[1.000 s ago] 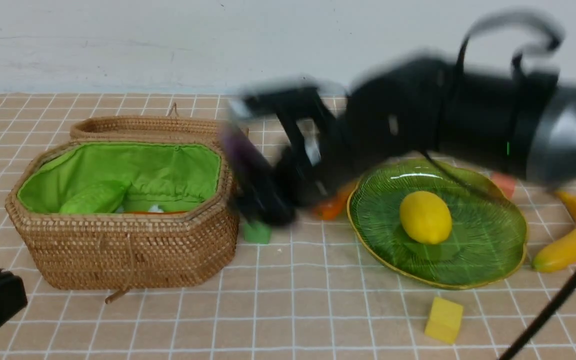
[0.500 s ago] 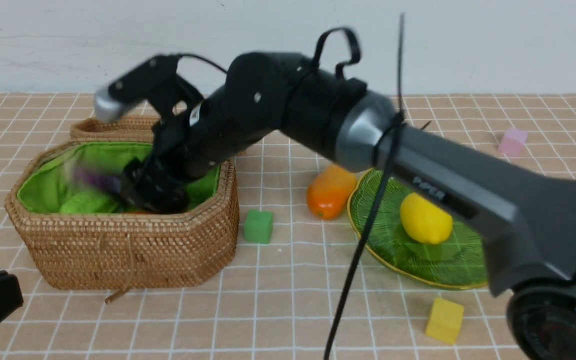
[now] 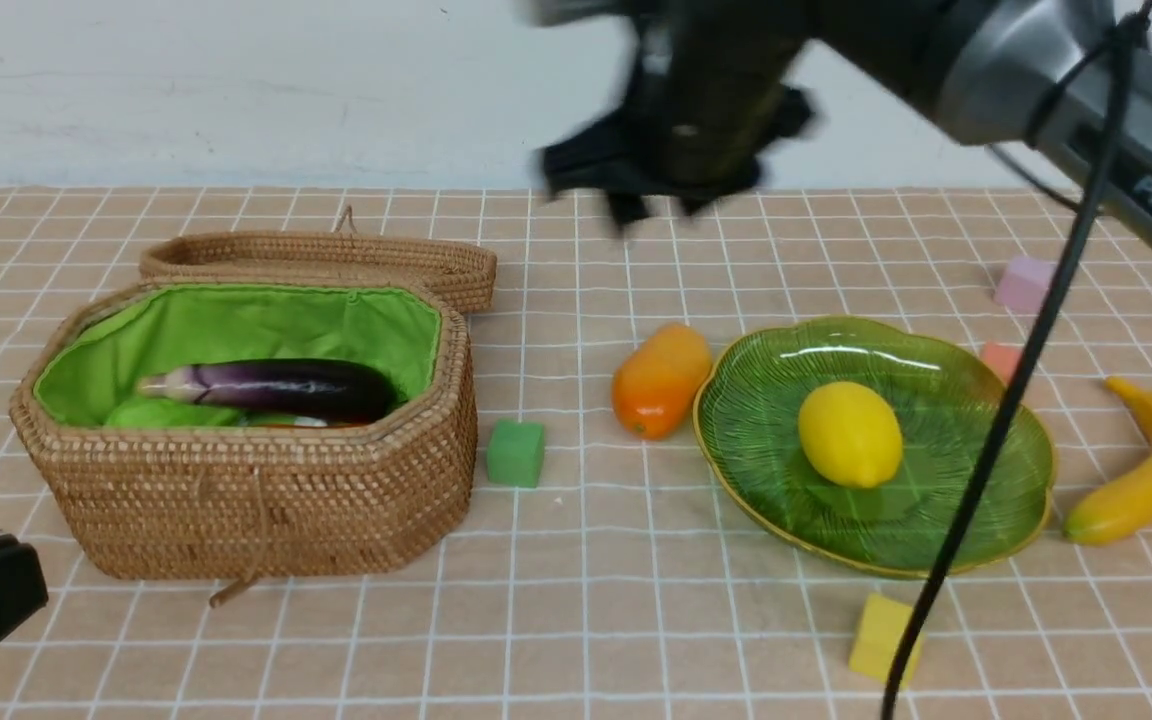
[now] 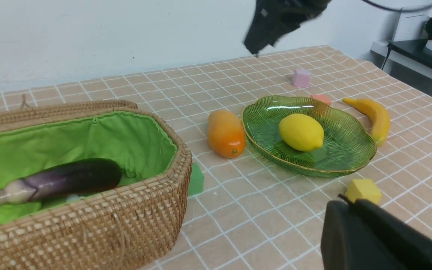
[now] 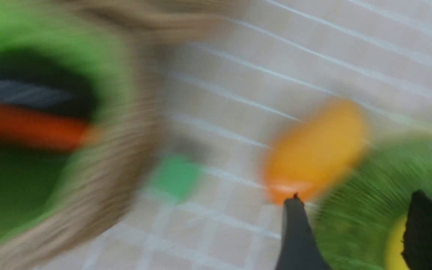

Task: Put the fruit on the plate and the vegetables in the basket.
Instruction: Use the right arm to grab a mango and put it into the right plate

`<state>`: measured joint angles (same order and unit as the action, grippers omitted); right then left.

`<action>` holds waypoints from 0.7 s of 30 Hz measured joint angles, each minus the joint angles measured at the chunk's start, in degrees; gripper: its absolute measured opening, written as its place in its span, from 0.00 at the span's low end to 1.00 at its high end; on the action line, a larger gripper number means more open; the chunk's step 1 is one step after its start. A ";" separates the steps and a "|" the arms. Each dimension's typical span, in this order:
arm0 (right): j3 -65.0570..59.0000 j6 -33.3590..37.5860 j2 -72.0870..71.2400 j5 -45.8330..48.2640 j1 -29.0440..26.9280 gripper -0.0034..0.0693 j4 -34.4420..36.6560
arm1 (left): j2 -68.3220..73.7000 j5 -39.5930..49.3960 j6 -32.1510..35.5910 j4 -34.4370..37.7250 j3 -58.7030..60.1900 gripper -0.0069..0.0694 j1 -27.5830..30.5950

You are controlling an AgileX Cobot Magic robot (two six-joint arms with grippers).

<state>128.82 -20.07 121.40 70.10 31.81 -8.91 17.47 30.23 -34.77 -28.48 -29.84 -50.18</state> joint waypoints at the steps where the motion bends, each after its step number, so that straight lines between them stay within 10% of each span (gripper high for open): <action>1: 0.00 -1.33 1.28 -0.62 -1.44 0.60 0.46 | 0.00 0.00 0.00 0.29 0.00 0.10 0.00; 10: -0.30 -1.53 11.98 -9.73 -7.94 0.89 17.83 | 0.00 -0.05 0.00 2.71 0.00 0.11 -0.05; 21: -0.30 -1.27 14.82 -10.72 -8.00 0.87 19.20 | 0.00 -0.05 0.00 2.89 0.00 0.11 -0.05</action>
<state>128.52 -21.34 136.22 59.38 23.81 10.29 17.47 30.18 -34.77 -25.59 -29.84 -50.23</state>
